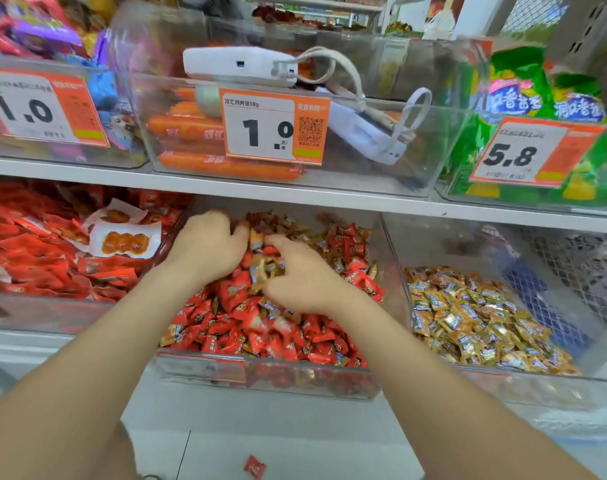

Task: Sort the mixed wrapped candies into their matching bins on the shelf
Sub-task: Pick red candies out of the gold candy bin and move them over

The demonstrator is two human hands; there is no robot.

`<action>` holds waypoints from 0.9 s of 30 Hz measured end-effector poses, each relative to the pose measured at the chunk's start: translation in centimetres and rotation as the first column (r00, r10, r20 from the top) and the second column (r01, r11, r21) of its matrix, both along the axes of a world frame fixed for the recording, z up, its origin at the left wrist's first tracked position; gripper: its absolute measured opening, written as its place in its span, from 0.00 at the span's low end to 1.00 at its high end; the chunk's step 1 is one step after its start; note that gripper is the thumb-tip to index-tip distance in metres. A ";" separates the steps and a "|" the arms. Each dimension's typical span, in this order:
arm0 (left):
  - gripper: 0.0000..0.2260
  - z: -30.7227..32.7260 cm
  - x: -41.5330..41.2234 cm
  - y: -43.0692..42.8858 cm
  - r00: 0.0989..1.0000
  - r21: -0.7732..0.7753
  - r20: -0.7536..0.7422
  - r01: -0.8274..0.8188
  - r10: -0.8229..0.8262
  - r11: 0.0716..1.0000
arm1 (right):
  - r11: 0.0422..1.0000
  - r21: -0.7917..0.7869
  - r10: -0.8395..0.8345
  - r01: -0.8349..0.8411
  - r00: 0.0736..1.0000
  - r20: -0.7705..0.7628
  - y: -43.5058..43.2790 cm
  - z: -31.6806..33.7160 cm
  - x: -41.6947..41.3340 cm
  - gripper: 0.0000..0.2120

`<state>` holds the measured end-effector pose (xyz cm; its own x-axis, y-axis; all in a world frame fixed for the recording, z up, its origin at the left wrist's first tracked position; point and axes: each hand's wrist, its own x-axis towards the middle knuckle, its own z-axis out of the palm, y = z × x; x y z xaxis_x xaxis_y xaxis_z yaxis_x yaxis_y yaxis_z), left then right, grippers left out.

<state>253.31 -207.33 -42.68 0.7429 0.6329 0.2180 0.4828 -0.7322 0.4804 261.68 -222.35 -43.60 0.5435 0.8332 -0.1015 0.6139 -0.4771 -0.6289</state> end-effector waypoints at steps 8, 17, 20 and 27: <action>0.20 1.2 -3.2 -2.2 0.956 0.034 0.128 0.260 -0.263 0.965 | 0.990 0.140 0.003 -0.026 0.987 0.161 -5.2 1.8 3.3 0.26; 0.40 -0.4 -4.2 -1.6 0.837 0.100 -0.322 0.496 -0.443 0.863 | 0.967 0.176 0.111 -0.186 0.924 0.367 -4.2 0.9 1.1 0.15; 0.30 -0.5 -3.7 -1.5 0.844 0.082 -0.255 0.505 -0.471 0.859 | 0.959 -0.054 0.275 -0.280 0.862 0.426 -3.5 -0.7 1.0 0.27; 0.24 -1.6 -3.0 -1.4 0.823 0.020 -0.172 0.553 -0.542 0.833 | 0.968 0.019 0.234 -0.252 0.922 0.309 -2.5 -1.2 1.2 0.20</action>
<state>250.29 -208.71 -44.28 0.9900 0.1002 0.0993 0.0560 -0.9253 0.3752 262.86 -224.80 -44.81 0.3210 0.9430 0.0875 0.8712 -0.2577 -0.4177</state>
